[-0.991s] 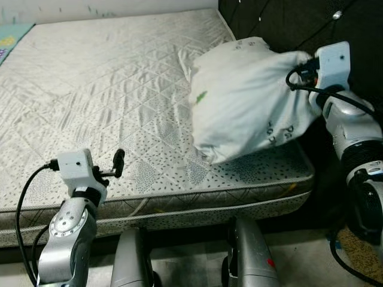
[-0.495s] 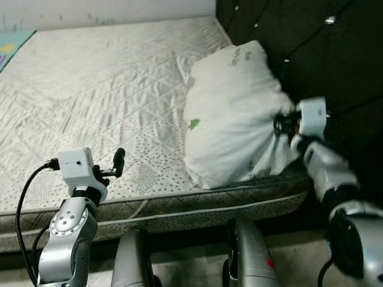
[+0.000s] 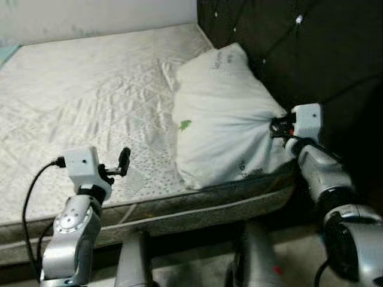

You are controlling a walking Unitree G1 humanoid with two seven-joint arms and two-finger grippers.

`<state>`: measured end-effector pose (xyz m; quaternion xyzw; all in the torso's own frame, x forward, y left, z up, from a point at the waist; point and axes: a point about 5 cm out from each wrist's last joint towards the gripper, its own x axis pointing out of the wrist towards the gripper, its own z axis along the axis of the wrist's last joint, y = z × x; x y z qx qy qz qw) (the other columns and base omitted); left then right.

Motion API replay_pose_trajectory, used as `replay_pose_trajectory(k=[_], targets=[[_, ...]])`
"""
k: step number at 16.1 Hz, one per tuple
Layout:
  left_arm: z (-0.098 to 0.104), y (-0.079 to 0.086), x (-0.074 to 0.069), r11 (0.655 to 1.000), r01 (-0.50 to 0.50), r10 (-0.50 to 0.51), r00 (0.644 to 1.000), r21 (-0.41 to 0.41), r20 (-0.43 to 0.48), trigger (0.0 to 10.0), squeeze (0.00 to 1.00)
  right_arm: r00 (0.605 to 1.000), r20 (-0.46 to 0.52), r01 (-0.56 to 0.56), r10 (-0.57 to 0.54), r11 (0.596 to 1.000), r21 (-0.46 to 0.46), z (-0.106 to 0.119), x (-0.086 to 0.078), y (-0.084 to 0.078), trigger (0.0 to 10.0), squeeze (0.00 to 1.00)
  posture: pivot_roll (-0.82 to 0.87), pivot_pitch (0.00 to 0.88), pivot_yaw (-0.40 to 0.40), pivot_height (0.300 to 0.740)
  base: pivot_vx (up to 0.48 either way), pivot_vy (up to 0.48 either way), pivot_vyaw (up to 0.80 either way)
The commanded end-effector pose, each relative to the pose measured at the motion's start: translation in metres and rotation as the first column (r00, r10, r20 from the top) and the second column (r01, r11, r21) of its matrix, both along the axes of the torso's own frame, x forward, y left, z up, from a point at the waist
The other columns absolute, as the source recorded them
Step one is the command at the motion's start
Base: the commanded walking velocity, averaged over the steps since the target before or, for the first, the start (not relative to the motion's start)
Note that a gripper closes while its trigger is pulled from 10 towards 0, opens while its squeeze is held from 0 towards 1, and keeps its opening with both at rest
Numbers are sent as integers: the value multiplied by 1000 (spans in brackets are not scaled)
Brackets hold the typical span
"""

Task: Clean up the room

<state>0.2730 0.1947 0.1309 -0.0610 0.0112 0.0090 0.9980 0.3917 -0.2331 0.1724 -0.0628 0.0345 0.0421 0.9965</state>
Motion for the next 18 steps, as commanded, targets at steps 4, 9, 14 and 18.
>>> replay_pose_trajectory(k=[4,9,14,18], targets=[[-2,4,-3,1000,-28,28,1000,4,-6,10000,0,987,148,79,-67,994,-76,69,11,-25,0,0,-91,32,48,554,0,0,0],[-1,5,-3,999,-35,35,999,9,1,10000,0,989,134,72,-61,994,-79,66,9,-31,0,0,-86,28,45,554,0,0,0],[-4,5,-5,1000,-13,13,1000,12,-17,10000,0,990,68,120,-120,993,0,13,-12,-48,0,0,-99,33,71,554,0,0,0],[-2,1,1,1000,10,-10,1000,14,-13,10000,0,987,72,143,-141,990,-19,-1,-23,-54,0,0,-111,30,77,554,0,0,0]])
